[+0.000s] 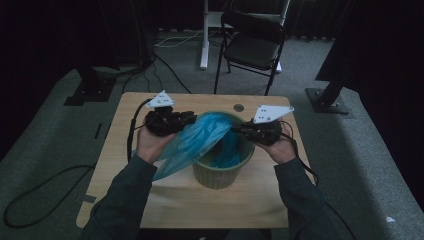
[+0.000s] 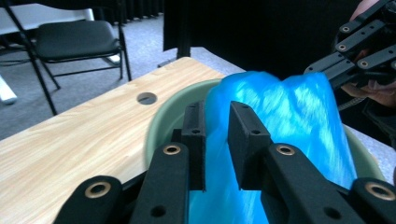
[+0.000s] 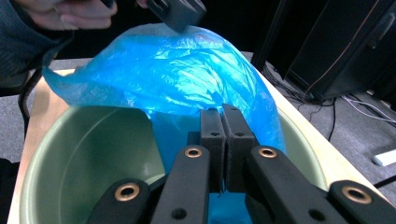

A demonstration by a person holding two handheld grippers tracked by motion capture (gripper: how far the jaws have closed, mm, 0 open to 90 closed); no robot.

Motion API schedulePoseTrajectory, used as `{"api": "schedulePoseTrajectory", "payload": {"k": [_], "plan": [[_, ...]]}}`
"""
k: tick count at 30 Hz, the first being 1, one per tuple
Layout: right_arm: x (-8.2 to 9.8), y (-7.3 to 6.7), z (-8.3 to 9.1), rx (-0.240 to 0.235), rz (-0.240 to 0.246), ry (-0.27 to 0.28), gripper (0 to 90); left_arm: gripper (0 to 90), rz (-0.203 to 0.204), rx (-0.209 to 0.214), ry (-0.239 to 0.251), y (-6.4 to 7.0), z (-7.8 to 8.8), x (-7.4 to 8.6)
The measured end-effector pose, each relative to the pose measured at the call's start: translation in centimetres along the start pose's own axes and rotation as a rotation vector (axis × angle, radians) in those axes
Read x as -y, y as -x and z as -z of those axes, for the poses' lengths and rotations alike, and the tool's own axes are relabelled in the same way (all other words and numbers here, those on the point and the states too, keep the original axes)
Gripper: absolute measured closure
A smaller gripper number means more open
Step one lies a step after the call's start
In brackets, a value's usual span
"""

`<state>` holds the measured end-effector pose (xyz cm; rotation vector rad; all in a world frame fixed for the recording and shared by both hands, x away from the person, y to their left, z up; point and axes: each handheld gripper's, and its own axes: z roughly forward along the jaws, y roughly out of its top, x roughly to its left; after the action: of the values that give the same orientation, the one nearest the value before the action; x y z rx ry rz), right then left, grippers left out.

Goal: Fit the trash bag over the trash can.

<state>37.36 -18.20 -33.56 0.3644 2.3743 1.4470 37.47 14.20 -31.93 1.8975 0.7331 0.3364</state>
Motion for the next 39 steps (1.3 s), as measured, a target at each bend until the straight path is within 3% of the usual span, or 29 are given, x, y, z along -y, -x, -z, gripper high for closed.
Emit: {"api": "schedulePoseTrajectory", "payload": {"k": [6,12,17,21,25,27,32,35,39], "plan": [[0.3,0.6,0.6,0.004,-0.015,0.005,88.2,70.2,-0.006,-0.041,0.003,-1.0,2.1,0.9],[0.4,0.9,0.9,0.01,-0.019,0.007,87.2,65.9,-0.023,-0.06,-0.041,-1.5,3.1,2.4],[0.4,1.1,1.0,0.017,-0.028,0.008,87.0,63.7,-0.033,-0.007,-0.059,-1.0,3.5,3.4],[0.5,1.3,0.9,0.023,-0.031,0.006,86.9,61.6,-0.034,0.078,-0.068,-0.4,3.6,3.8],[0.6,1.4,0.9,0.025,-0.036,0.004,86.5,57.9,-0.052,0.14,-0.074,0.3,3.2,3.8],[0.6,1.4,0.8,0.023,-0.037,0.004,86.2,57.4,-0.056,0.15,-0.084,0.6,2.7,3.6],[0.6,1.3,0.6,0.012,-0.034,-0.005,81.8,73.3,-0.079,0.117,-0.11,1.5,1.0,3.1],[0.6,1.1,0.7,-0.006,-0.026,-0.014,71.4,81.9,-0.08,0.099,-0.105,1.7,0.3,2.7],[0.5,1.0,1.4,-0.03,-0.013,0.003,61.3,86.8,-0.084,0.084,-0.097,2.0,-0.4,2.2]]}}
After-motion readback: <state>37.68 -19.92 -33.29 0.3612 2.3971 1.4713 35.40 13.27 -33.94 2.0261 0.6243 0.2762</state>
